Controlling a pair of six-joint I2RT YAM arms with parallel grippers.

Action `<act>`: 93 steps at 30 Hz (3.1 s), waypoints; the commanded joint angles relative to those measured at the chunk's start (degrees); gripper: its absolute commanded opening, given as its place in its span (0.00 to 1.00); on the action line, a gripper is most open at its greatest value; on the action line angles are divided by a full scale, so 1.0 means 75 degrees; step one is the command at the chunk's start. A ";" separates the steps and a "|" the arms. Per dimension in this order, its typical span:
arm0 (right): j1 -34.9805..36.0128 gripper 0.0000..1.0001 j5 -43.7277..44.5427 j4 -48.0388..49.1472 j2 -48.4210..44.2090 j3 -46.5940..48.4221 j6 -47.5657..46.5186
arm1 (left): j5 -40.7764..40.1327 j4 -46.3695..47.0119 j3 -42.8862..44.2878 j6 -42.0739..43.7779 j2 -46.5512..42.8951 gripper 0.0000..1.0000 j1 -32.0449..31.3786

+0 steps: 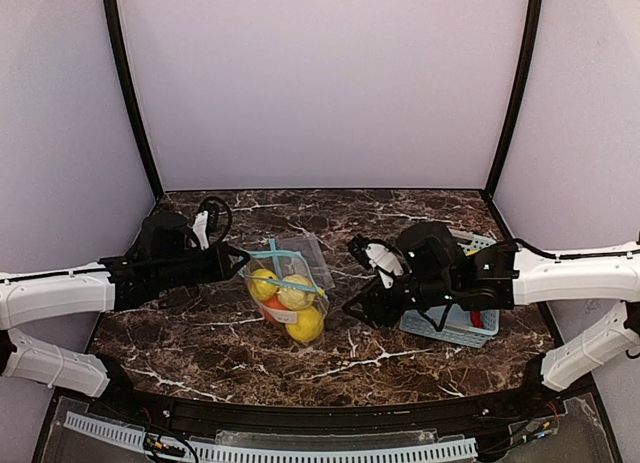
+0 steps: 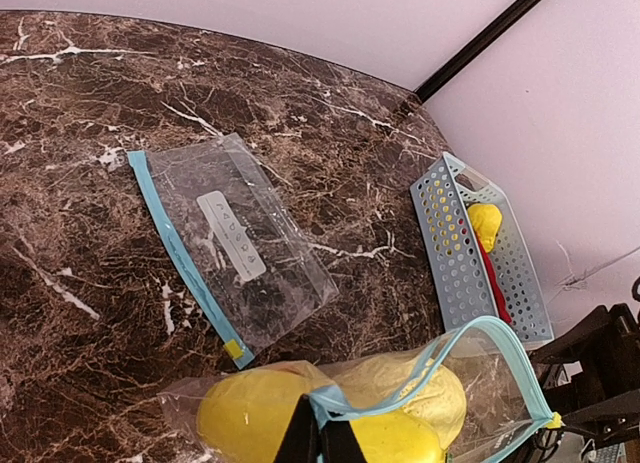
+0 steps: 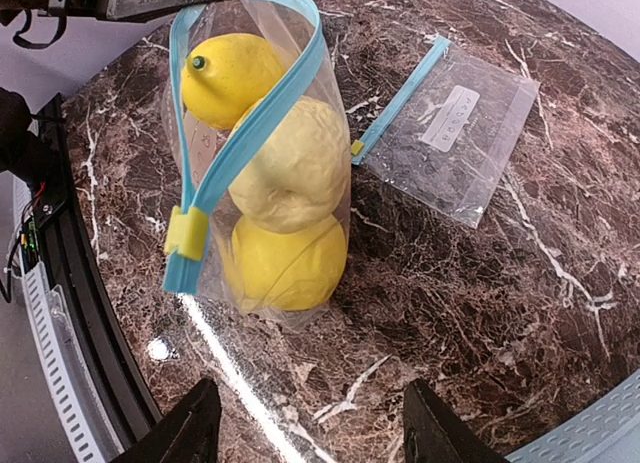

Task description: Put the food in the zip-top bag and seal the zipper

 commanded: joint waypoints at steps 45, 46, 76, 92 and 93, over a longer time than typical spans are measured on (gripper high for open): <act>0.0467 0.14 -0.0459 0.0022 0.1088 0.1343 0.0300 | -0.0031 -0.0662 0.0260 -0.0364 -0.0102 0.00 0.0014; 0.0463 0.14 -0.0455 0.0012 0.1106 0.1361 0.0305 | -0.0026 -0.0666 0.0255 -0.0364 -0.0102 0.01 0.0013; 0.0463 0.00 -0.1757 0.0624 0.0132 0.0413 -0.1032 | 0.0792 -0.3170 0.1135 0.2194 -0.2015 0.76 -0.0060; -0.0146 0.00 -0.2916 0.1148 -0.0789 -0.0404 -0.1415 | 0.3715 -0.2524 0.3606 0.5722 0.1551 0.62 -0.2541; -0.0177 0.00 -0.2969 0.1156 -0.0802 -0.0421 -0.1408 | 0.3834 -0.2459 0.3692 0.5769 0.1729 0.61 -0.2574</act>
